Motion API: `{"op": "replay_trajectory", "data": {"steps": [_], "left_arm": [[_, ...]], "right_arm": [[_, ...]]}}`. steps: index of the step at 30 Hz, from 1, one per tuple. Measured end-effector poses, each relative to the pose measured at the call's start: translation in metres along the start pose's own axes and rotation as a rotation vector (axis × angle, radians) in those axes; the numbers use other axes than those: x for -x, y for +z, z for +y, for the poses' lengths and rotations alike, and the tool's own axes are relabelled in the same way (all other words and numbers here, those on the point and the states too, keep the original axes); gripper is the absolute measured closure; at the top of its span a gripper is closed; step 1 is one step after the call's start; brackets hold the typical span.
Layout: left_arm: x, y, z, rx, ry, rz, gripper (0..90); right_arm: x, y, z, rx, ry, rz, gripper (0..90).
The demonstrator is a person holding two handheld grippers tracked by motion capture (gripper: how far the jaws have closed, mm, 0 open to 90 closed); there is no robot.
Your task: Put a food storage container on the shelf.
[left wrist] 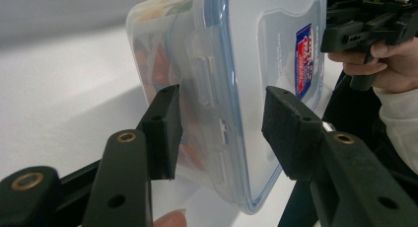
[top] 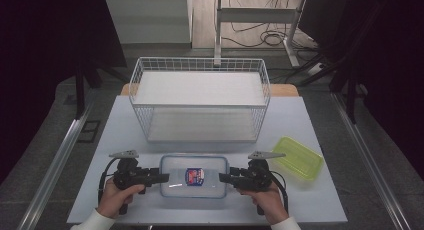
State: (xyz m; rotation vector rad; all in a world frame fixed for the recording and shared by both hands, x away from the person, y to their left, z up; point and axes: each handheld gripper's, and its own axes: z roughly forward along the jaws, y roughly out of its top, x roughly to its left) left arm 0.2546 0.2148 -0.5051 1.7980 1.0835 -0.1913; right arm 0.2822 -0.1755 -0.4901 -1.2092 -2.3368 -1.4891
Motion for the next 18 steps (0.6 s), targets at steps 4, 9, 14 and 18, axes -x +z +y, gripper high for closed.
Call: {"op": "replay_trajectory", "data": {"steps": [4,9,14,18], "left_arm": [[0.0006,0.0000,-0.0004,0.003,-0.006,0.001,50.4],[-0.0004,-0.0001,-0.0028,0.021,-0.028,-0.006,50.9],[0.0014,-0.0008,-0.0032,0.021,-0.022,-0.003,51.2],[0.0021,-0.0013,-0.0030,0.017,-0.022,-0.002,51.6]], "right_arm": [[-0.0011,0.0001,-0.0002,0.003,0.011,-0.006,49.4],[0.0001,0.0004,0.0003,0.008,0.031,0.001,50.1],[0.0003,-0.0005,0.0000,0.012,0.042,0.007,50.9],[-0.0003,-0.0013,-0.0012,0.023,0.052,0.011,51.4]]}}
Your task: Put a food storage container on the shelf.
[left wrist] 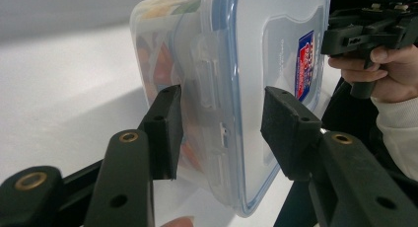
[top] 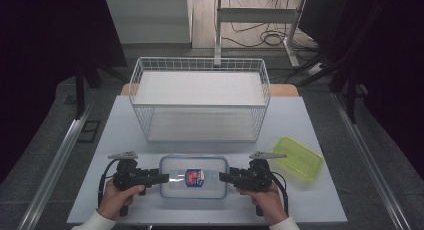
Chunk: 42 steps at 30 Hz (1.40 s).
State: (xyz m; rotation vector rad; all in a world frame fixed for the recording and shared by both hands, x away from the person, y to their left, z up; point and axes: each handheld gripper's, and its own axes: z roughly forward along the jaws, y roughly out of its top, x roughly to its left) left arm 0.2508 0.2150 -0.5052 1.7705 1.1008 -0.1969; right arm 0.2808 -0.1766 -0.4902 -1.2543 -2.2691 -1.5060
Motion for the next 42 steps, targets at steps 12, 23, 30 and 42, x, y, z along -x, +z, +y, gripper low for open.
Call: {"op": "replay_trajectory", "data": {"steps": [12,23,30,42], "left_arm": [[0.005,-0.003,0.003,0.019,0.019,0.006,52.0],[0.013,-0.010,0.012,0.035,0.051,0.010,52.0],[0.014,-0.011,0.016,0.036,0.056,0.002,52.0],[0.018,-0.015,0.036,0.051,0.074,-0.004,51.9]], "right_arm": [[-0.002,-0.003,0.002,0.020,-0.007,0.003,51.5],[-0.009,-0.010,0.011,0.048,-0.041,0.001,51.5],[-0.013,-0.015,0.017,0.061,-0.068,-0.005,51.6],[-0.018,-0.022,0.035,0.089,-0.098,-0.013,51.6]]}}
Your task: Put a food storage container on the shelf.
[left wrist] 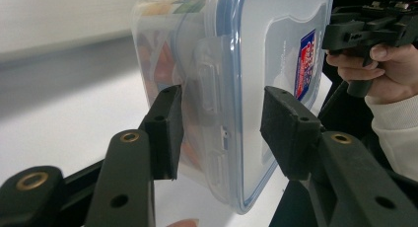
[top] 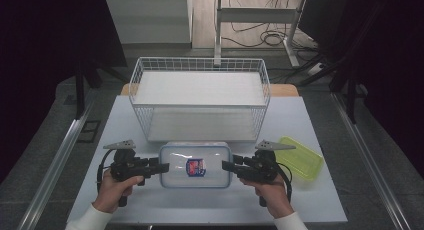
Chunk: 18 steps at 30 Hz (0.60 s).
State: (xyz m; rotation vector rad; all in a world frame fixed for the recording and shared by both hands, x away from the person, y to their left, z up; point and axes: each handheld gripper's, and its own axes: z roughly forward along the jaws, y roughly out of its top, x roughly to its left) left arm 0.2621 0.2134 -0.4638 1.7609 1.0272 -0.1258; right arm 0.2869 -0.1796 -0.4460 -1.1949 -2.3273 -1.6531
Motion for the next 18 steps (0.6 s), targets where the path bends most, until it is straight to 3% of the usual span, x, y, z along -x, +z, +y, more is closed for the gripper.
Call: {"op": "replay_trajectory", "data": {"steps": [18], "left_arm": [[0.013,-0.014,0.047,0.044,0.060,0.000,52.3]], "right_arm": [[-0.009,-0.014,0.043,0.045,-0.031,-0.007,51.6]]}}
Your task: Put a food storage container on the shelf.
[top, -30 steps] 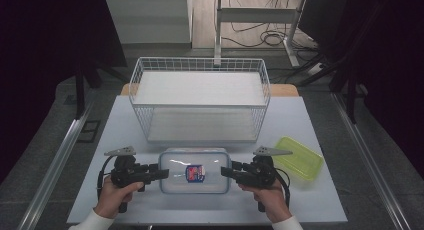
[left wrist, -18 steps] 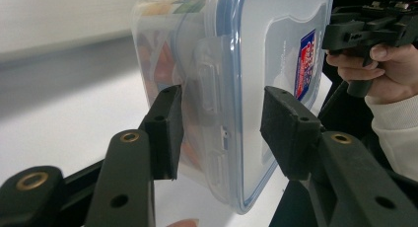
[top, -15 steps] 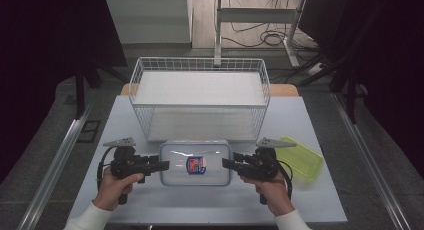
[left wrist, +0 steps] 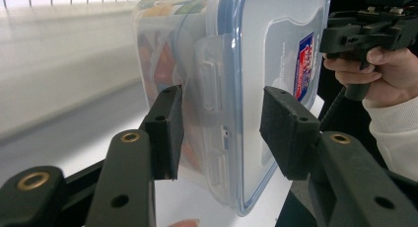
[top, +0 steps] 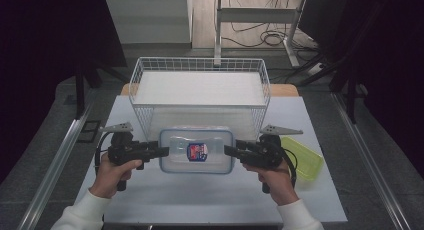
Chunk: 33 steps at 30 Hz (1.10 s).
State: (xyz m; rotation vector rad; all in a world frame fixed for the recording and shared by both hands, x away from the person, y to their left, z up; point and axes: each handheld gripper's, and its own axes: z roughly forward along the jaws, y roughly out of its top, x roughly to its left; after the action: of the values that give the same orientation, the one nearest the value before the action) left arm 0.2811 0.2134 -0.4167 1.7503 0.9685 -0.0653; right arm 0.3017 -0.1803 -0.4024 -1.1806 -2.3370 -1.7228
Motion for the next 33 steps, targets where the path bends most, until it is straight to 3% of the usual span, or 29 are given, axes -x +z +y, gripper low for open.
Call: {"op": "replay_trajectory", "data": {"steps": [10,27,33], "left_arm": [[0.007,-0.006,0.029,0.012,0.040,0.019,52.3],[0.004,-0.017,0.082,0.039,0.098,0.027,52.2],[0.000,-0.018,0.097,0.052,0.098,0.025,52.3]], "right_arm": [[-0.002,-0.005,0.025,0.022,-0.020,-0.003,51.5],[-0.002,-0.006,0.075,0.067,-0.074,-0.012,51.4],[-0.001,-0.005,0.093,0.070,-0.085,-0.017,51.5]]}}
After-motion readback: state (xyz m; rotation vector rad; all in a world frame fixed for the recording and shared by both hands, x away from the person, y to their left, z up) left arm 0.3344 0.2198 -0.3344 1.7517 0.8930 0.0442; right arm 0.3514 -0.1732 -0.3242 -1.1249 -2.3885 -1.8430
